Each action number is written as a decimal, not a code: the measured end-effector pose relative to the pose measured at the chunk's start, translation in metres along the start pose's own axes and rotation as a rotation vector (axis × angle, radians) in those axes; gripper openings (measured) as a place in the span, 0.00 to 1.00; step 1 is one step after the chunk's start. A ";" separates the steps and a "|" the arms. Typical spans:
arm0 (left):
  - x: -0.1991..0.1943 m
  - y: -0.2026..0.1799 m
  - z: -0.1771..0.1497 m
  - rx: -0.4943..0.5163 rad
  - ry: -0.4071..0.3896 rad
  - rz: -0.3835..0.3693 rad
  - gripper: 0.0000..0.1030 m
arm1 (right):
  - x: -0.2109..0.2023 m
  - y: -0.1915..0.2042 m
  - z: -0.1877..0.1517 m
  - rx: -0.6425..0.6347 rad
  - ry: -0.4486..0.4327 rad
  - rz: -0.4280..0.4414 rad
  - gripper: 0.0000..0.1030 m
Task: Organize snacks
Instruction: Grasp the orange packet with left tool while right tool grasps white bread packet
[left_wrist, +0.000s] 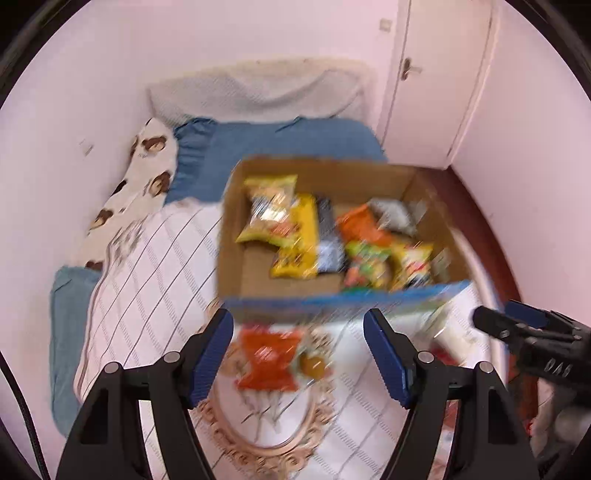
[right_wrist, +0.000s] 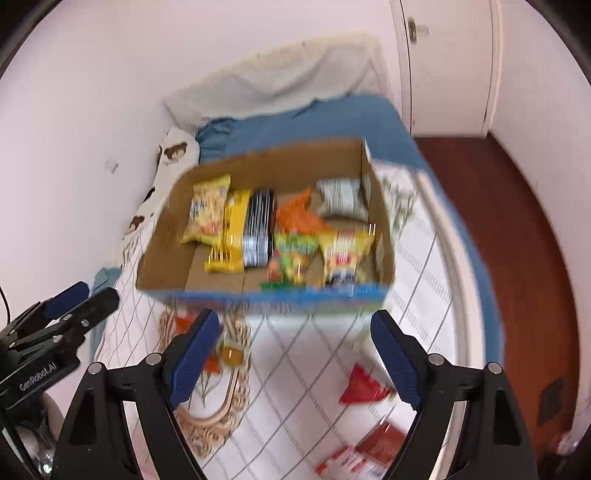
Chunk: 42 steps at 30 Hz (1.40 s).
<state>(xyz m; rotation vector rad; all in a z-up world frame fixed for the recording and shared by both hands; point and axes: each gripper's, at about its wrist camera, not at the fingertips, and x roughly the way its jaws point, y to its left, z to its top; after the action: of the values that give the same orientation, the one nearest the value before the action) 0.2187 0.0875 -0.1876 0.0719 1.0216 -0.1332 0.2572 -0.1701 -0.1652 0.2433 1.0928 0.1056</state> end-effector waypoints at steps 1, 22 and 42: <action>0.010 0.005 -0.007 0.001 0.022 0.028 0.70 | 0.010 -0.005 -0.009 0.021 0.031 0.007 0.84; 0.186 0.009 -0.049 -0.017 0.412 0.065 0.70 | 0.124 -0.147 -0.005 0.237 0.173 -0.043 0.84; 0.169 0.013 -0.123 -0.127 0.483 -0.005 0.47 | 0.147 -0.144 -0.054 0.164 0.354 -0.085 0.63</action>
<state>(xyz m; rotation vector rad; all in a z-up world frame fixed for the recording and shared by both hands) 0.2036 0.1019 -0.3965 -0.0160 1.5099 -0.0550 0.2717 -0.2716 -0.3510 0.3333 1.4646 -0.0194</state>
